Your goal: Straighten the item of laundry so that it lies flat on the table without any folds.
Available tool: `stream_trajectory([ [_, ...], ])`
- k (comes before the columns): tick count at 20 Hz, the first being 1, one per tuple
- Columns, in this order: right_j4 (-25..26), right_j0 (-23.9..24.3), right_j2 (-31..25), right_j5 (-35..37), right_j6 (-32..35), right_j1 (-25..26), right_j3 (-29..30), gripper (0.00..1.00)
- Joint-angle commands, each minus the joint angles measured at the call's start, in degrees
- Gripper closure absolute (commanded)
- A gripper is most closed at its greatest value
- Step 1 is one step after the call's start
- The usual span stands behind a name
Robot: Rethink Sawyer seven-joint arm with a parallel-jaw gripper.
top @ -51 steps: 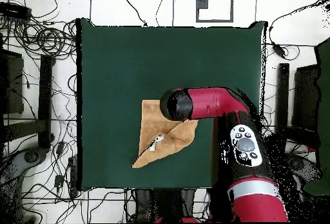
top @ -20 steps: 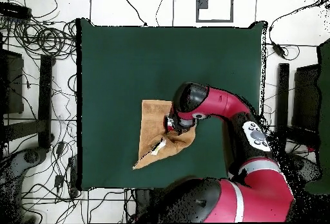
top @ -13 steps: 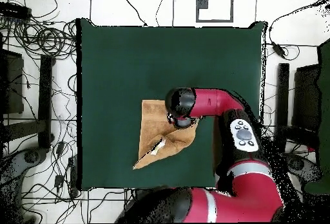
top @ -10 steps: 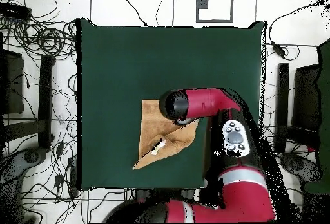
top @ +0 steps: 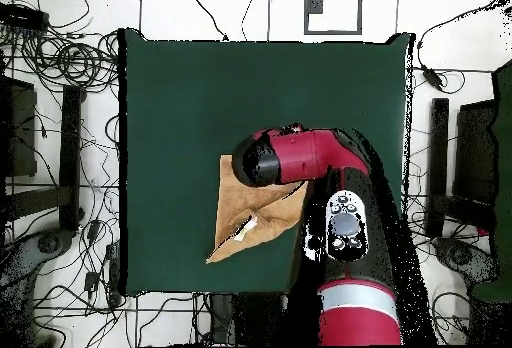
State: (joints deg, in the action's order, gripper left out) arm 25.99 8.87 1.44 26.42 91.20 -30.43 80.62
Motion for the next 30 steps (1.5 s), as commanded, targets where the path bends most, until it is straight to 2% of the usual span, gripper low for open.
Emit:
stream_trajectory([
  [1,-8.71,6.9,-10.03,15.71,-0.39,8.71,-0.54,0.0],
  [2,-10.66,8.05,-11.44,19.1,-1.22,9.57,-0.39,0.0],
  [6,-13.98,10.12,-14.14,24.04,-2.73,11.09,0.43,0.0],
  [14,-18.22,12.73,-18.0,32.98,-3.37,13.45,0.71,0.0],
  [20,-18.51,13.39,-19.11,36.52,-4.15,14.81,-0.28,0.0],
  [27,-15.68,12.84,-18.09,34.05,-3.08,13.64,-0.49,0.0],
  [30,-16.52,13.32,-18.22,37.65,-2.77,14.84,-1.27,0.0],
])
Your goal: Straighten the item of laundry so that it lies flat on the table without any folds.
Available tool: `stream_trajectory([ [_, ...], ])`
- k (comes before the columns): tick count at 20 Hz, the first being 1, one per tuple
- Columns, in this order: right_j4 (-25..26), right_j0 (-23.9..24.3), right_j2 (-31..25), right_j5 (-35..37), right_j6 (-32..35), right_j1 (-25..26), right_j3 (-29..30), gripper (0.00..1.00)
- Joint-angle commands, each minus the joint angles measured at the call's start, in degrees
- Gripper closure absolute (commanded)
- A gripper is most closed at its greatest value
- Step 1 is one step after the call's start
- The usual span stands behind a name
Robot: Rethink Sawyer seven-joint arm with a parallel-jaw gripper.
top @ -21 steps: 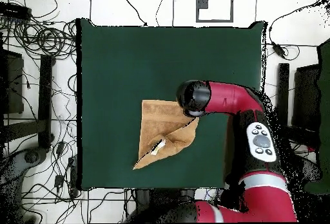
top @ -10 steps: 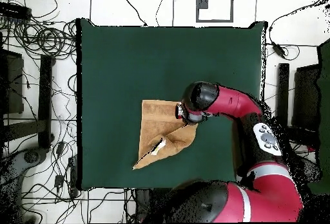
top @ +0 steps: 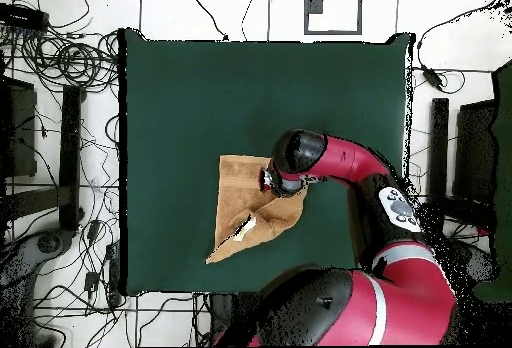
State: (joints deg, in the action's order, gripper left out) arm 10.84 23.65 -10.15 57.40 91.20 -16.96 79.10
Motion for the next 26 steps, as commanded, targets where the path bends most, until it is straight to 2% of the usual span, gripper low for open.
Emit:
stream_trajectory([
  [1,-2.29,-0.94,-7.1,8.66,-2.82,1.52,0.9,0.0],
  [12,-7.68,4.39,-9.87,23.25,-4.09,-1.52,11.31,0.0],
  [21,-5.63,8.8,-10.76,25.53,-5.66,-3.8,16.72,0.0],
  [26,-2.39,10.85,-10.38,27.36,-7.82,-3.97,15.74,0.0],
])
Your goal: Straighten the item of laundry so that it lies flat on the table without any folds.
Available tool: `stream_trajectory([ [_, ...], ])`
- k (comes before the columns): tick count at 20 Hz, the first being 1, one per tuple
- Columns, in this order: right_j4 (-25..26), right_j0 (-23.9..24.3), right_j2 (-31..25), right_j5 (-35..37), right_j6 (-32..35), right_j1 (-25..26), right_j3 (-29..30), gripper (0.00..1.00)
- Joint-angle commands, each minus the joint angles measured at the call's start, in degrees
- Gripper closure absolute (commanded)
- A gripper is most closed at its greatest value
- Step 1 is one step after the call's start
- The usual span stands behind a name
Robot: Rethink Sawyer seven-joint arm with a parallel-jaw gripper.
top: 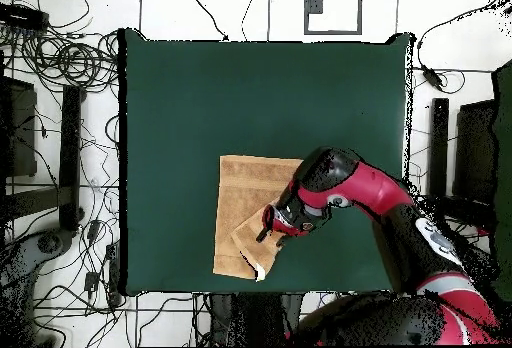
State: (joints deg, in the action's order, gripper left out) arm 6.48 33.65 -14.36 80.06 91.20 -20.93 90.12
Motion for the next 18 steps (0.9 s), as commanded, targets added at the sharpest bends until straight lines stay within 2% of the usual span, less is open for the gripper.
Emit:
stream_trajectory([
  [1,2.51,1.02,-6.09,4.72,-7.91,0.04,4.15,0.0],
  [5,3.89,1.02,-6.34,1.48,-7.7,0.32,2.71,0.0],
  [7,4.97,0.59,-6.78,-5.78,-7.36,-0.73,3.13,0.0],
  [9,9.22,0.07,-7.55,-21.41,-7.37,-3.95,3.8,0.0],
  [10,13.44,-1.16,-7.23,-30.64,-5.72,-6.93,3.88,0.0],
  [12,18.03,-4.03,-5.04,-37.33,-0.78,-10.58,3.56,0.0],
  [14,20.08,-6.88,-2.48,-39.13,4.47,-12.36,3.44,0.0],
  [18,21.29,-9.62,-0.29,-41.45,7.98,-12.5,2.26,0.0],
])
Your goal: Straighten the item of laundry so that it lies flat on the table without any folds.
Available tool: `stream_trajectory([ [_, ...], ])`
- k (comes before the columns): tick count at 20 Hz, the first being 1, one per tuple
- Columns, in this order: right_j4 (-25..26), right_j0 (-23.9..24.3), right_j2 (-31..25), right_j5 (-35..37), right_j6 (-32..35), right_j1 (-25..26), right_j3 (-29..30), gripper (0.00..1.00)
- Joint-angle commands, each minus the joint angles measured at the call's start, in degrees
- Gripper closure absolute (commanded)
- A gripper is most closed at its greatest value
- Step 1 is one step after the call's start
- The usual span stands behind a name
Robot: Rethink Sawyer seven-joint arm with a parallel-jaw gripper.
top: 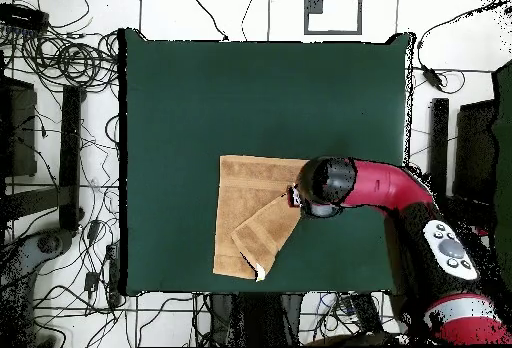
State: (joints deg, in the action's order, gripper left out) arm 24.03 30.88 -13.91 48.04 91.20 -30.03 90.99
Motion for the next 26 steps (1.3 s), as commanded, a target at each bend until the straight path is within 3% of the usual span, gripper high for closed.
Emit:
stream_trajectory([
  [1,3.52,-7.13,-0.43,-9.45,7.89,-3.36,1.17,0.0],
  [9,1.76,-9.54,0.89,-7.36,6.34,-0.51,-4.79,0.0],
  [15,0.56,-8.52,-0.12,-7.53,5.3,7.08,-9.41,0.0],
  [19,0.03,-7.87,-0.77,-7.71,4.92,8.73,-9.61,0.0],
  [26,-9.96,-5.51,-3.33,9.29,4.44,10.44,-6.19,0.0],
])
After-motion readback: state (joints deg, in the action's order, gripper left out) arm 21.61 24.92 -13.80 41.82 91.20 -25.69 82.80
